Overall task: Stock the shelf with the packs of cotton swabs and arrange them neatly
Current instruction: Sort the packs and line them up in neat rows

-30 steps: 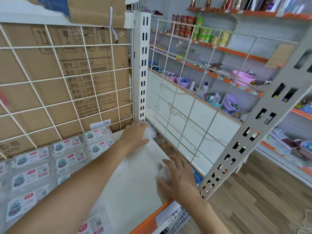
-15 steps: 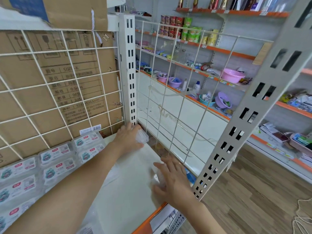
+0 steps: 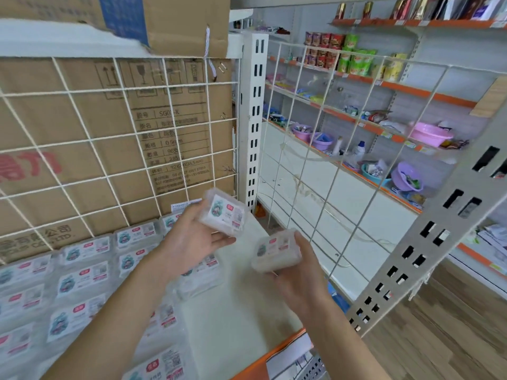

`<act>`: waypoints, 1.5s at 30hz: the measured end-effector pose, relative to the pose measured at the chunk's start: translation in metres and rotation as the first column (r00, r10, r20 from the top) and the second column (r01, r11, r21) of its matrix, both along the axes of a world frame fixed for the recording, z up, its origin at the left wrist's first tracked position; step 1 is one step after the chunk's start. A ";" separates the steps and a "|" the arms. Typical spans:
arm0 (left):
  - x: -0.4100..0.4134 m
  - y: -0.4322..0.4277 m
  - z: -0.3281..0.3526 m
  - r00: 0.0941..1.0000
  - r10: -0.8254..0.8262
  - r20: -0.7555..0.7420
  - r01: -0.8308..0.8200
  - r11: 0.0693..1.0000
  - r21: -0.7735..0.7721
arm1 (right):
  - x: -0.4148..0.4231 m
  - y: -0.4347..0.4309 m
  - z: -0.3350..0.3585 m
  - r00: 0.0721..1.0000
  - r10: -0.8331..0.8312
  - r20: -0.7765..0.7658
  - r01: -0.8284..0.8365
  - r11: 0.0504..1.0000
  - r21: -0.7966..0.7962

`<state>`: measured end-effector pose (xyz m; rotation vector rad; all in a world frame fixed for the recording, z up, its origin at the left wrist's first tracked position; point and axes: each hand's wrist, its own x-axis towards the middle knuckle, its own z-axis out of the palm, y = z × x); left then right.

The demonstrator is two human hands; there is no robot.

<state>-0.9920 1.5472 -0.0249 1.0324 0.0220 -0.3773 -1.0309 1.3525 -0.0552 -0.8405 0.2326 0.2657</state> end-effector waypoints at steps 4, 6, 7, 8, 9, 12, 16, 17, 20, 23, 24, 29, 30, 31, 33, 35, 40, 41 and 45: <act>-0.026 0.012 0.004 0.997 0.070 -0.023 -0.072 0.990 -0.121 | 0.006 0.012 0.000 0.992 0.125 -0.006 -0.120 0.967 0.225; -0.036 0.020 0.005 0.992 0.125 0.004 -0.123 0.979 -0.164 | 0.006 0.018 0.002 0.985 0.174 0.005 -0.170 0.958 0.229; -0.041 0.023 0.005 0.986 0.164 0.011 -0.160 0.973 -0.169 | 0.005 0.020 0.003 0.981 0.195 0.016 -0.193 0.955 0.225; -0.045 0.027 0.006 0.979 0.204 0.015 -0.200 0.968 -0.149 | 0.005 0.021 0.003 0.976 0.215 0.020 -0.214 0.954 0.210; -0.050 0.032 0.004 0.967 0.253 0.015 -0.250 0.962 -0.111 | 0.005 0.023 0.003 0.971 0.239 0.013 -0.238 0.955 0.177; -0.059 0.039 0.002 0.938 0.341 0.059 -0.343 0.939 0.025 | 0.003 0.025 0.005 0.970 0.244 0.010 -0.245 0.969 0.041; -0.072 0.049 0.001 0.891 0.439 0.114 -0.452 0.882 0.135 | -0.001 0.028 0.006 0.967 0.217 0.133 -0.190 0.964 -0.186; -0.075 0.051 -0.001 0.878 0.463 0.122 -0.478 0.864 0.161 | 0.000 0.029 0.007 0.963 0.216 0.163 -0.181 0.961 -0.207; -0.083 0.049 -0.002 0.862 0.486 0.146 -0.508 0.831 0.228 | -0.004 0.034 0.015 0.938 0.252 0.238 -0.207 0.958 -0.197; -0.089 0.039 -0.001 0.868 0.472 0.153 -0.496 0.823 0.275 | -0.008 0.045 0.017 0.924 0.256 0.284 -0.194 0.953 -0.231; -0.091 0.035 -0.001 0.869 0.470 0.153 -0.494 0.825 0.275 | -0.011 0.049 0.017 0.925 0.243 0.292 -0.167 0.950 -0.263; -0.096 0.008 -0.001 0.872 0.477 0.114 -0.490 0.850 0.195 | -0.022 0.069 0.015 0.944 0.172 0.282 -0.118 0.973 -0.200; -0.097 0.005 -0.003 0.878 0.462 0.128 -0.479 0.856 0.197 | -0.025 0.071 0.016 0.943 0.173 0.286 -0.115 0.971 -0.209; -0.097 0.002 -0.005 0.886 0.437 0.154 -0.461 0.859 0.220 | -0.027 0.072 0.015 0.936 0.185 0.300 -0.114 0.964 -0.238; -0.100 -0.003 -0.008 0.890 0.401 0.217 -0.452 0.837 0.307 | -0.030 0.072 0.014 0.918 0.230 0.324 -0.124 0.940 -0.317; -0.103 -0.008 -0.010 0.878 0.412 0.245 -0.477 0.794 0.377 | -0.032 0.069 0.011 0.905 0.285 0.315 -0.151 0.909 -0.388; -0.114 -0.015 -0.016 0.869 0.332 0.367 -0.488 0.699 0.523 | -0.032 0.049 0.003 0.881 0.371 0.294 -0.209 0.862 -0.461; -0.117 -0.016 -0.018 0.866 0.307 0.395 -0.491 0.674 0.552 | -0.032 0.044 0.002 0.874 0.381 0.302 -0.210 0.856 -0.472; -0.123 -0.015 -0.027 0.807 0.208 0.552 -0.574 0.495 0.652 | -0.030 0.022 -0.001 0.876 0.389 0.286 -0.195 0.827 -0.528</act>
